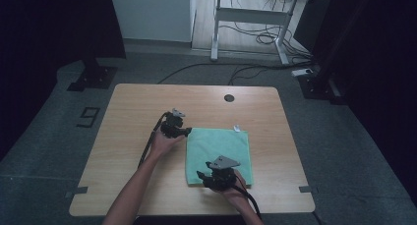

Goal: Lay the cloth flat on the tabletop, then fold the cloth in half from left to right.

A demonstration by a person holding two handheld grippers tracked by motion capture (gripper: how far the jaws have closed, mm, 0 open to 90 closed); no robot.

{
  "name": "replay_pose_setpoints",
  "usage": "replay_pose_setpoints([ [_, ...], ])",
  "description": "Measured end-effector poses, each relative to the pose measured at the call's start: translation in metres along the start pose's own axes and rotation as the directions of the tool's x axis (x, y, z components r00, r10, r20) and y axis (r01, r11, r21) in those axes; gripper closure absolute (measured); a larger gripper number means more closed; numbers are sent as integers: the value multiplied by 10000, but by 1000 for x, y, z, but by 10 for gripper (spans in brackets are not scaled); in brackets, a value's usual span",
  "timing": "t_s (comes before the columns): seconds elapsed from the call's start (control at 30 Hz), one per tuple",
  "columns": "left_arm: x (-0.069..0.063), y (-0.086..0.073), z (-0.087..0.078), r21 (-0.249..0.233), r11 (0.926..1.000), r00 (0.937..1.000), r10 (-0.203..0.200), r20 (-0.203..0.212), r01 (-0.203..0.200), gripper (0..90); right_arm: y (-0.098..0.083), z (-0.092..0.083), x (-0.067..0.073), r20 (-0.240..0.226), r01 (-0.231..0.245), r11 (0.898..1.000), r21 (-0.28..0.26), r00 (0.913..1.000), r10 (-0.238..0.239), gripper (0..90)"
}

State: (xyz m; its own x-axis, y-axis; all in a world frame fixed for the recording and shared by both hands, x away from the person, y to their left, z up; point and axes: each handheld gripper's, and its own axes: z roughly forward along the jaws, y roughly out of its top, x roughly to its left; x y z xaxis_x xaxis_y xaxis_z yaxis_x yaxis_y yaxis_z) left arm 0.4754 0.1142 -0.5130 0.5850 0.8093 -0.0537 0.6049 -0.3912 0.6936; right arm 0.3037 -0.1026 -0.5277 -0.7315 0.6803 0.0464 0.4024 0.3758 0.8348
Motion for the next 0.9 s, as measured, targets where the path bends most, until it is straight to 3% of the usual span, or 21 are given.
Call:
replay_pose_setpoints([
  [0.33, 3, -2, 15, 39, 9991, 9991, -427, 88, 426, 521, 6, 10, 20, -594, 293, 9996, -27, 9978, -294, 514],
  [0.47, 1, -2, 24, 82, 9992, 9989, -394, 258, 392, 507, 5, 15, 24, -738, 362, 9993, 51, 9966, -358, 514],
  [0.73, 0, -3, 35, 78, 9990, 9988, -432, 224, 430, 487, 3, 19, 27, -861, 568, 9982, 203, 9948, -549, 515],
  [0.9, -6, 0, 37, 285, 9996, 10000, 20, -21, -19, 492, 1, 20, 30, -951, 657, 9973, 320, 9935, -624, 514],
])
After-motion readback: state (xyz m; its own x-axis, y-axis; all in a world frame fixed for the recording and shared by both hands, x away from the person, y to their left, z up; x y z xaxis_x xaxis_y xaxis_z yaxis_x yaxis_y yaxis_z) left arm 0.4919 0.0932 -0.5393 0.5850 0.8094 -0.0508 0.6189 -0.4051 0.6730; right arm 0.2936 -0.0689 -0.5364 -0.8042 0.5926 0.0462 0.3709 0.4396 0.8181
